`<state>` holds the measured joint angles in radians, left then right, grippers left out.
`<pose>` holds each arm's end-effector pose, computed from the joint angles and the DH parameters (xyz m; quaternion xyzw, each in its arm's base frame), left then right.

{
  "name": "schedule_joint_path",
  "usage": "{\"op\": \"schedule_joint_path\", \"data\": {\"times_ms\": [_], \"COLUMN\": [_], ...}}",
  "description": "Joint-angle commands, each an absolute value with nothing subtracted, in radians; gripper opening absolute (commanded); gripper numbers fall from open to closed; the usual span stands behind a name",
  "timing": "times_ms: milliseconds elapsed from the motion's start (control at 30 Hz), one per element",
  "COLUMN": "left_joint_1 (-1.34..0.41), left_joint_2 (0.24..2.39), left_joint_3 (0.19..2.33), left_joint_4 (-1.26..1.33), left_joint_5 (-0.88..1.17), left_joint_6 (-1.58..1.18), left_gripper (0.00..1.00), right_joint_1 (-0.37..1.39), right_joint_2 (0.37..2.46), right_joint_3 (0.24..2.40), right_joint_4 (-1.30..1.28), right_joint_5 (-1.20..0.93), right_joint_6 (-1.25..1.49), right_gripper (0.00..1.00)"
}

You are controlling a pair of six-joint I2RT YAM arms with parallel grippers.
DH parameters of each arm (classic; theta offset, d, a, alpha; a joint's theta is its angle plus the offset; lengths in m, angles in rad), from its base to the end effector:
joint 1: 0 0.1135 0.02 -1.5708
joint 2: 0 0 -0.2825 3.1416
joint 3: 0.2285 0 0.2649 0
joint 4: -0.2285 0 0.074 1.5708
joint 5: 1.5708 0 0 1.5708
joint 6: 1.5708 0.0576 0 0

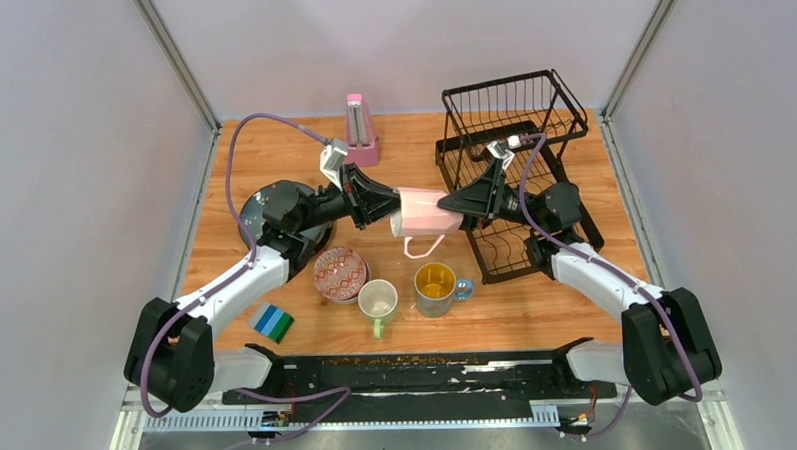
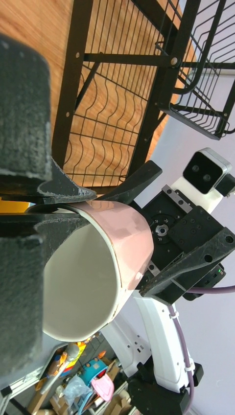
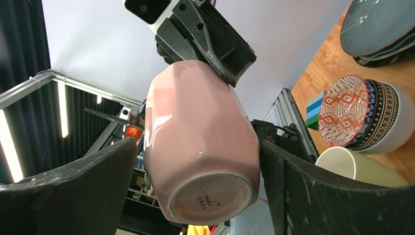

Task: Load the mixed dishes into the dish rack
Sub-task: Turn the cup upside down in the dish rack.

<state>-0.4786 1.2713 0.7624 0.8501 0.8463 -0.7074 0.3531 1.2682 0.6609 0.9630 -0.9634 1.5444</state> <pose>0.2437 -0.1750 0.3477 0.2732 0.5608 -0.6127 0.4853 0.2484 0.1419 0.3224 -0.0310 0.6322 0.7454 0.2091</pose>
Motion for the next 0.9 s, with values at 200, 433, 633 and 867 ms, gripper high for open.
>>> {"op": "schedule_joint_path", "data": {"times_ms": [200, 433, 633, 867], "left_joint_1": [-0.479, -0.48, -0.48, -0.48], "left_joint_2": [1.25, 1.256, 1.261, 1.291], "left_joint_3": [0.806, 0.8, 0.799, 0.806], "left_joint_4": [0.9, 0.899, 0.879, 0.853], "left_joint_5": [0.77, 0.765, 0.743, 0.742], "left_joint_6": [-0.7, -0.712, -0.712, -0.732], "left_gripper": [0.0, 0.0, 0.01, 0.22], "right_joint_1": [0.369, 0.368, 0.369, 0.368], "right_joint_2": [1.232, 1.218, 1.208, 1.177], "right_joint_3": [0.718, 0.716, 0.705, 0.678], "right_joint_4": [0.964, 0.946, 0.961, 0.9], "right_joint_5": [-1.021, -1.007, -0.995, -0.951], "right_joint_6": [1.442, 1.431, 1.453, 1.425], "right_gripper": [0.8, 0.6, 0.39, 0.17]}}
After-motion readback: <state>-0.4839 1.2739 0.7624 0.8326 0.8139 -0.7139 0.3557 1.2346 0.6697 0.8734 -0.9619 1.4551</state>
